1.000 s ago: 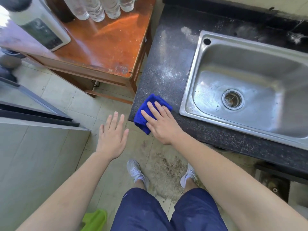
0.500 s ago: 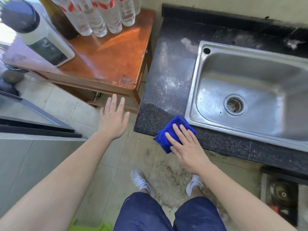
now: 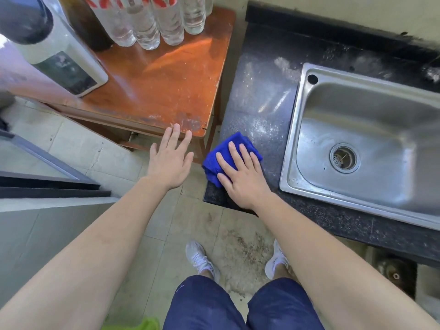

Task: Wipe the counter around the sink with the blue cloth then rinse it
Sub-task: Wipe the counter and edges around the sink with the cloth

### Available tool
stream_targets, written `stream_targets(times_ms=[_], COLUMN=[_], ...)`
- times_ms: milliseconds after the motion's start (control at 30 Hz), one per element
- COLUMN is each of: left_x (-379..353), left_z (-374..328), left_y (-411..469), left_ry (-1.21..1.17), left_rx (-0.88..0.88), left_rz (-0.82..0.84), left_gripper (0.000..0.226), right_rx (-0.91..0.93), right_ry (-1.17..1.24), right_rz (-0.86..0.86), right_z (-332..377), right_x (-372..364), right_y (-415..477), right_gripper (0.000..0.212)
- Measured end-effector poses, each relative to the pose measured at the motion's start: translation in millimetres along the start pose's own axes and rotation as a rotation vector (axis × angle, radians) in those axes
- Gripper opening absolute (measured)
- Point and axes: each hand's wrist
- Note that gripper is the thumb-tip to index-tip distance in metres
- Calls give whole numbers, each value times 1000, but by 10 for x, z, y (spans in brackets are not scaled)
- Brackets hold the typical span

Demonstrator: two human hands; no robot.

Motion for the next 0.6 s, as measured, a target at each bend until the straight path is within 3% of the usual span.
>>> stream_targets(times_ms=[200, 300, 600], left_x=[42, 45, 67], left_z=[19, 15, 36], left_y=[40, 49, 30], left_ry=[31, 15, 52], left_rx=[-13, -18, -26], left_rz=[34, 24, 49], left_gripper=[60, 61, 76], right_rx=[-25, -49, -217], right_ry=[-18, -40, 70], right_rz=[10, -77, -125], right_z=[42, 65, 203], right_x=[281, 203, -412], right_y=[822, 844, -551], right_gripper=[52, 51, 58])
Point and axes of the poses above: each hand's wrist, its own y-axis towards the middle knuckle, its own x-axis out of the back of the hand, z = x × y, and after that the axes turned 10 degrees about x, right-handed
